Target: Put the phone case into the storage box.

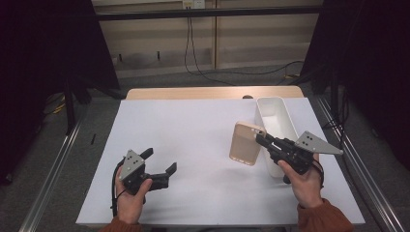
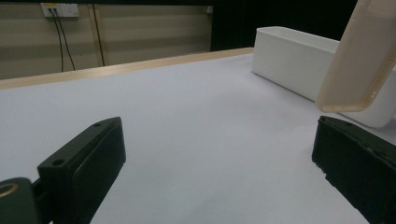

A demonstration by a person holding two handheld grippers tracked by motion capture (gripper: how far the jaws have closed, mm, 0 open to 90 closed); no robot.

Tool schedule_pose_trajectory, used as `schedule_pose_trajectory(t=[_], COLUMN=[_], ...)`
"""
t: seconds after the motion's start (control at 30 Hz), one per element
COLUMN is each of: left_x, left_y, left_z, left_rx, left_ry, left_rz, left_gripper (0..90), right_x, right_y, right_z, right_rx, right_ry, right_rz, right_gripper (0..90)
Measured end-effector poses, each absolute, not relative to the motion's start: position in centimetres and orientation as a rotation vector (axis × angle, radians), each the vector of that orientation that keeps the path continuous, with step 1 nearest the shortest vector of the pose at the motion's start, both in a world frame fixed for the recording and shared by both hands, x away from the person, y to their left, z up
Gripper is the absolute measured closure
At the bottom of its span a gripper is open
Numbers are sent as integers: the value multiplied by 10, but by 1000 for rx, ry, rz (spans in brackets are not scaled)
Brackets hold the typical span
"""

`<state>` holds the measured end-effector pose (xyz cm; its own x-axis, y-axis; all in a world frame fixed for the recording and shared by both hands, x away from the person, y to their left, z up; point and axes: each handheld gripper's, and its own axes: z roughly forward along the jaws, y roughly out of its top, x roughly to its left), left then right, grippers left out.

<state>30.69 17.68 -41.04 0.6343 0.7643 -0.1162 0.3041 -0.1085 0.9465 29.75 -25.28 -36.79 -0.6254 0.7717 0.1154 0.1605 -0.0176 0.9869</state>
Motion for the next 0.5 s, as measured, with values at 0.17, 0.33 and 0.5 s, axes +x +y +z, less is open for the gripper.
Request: schedule_pose_trajectory(t=[0.17, 0.33, 0.5], left_x=[302, 300, 299], left_y=[184, 190, 195], left_z=[-413, -415, -419], left_rx=[1674, 1673, 1658], left_ry=[912, 926, 938], left_rz=[501, 512, 527], left_gripper=[29, 29, 29], right_x=[300, 301, 303], right_y=[-256, -258, -262], right_z=[-368, -367, -364], right_rx=[979, 982, 976], right_ry=[1778, 1771, 1762], right_rz=[1687, 1688, 1683], right_gripper=[809, 809, 809])
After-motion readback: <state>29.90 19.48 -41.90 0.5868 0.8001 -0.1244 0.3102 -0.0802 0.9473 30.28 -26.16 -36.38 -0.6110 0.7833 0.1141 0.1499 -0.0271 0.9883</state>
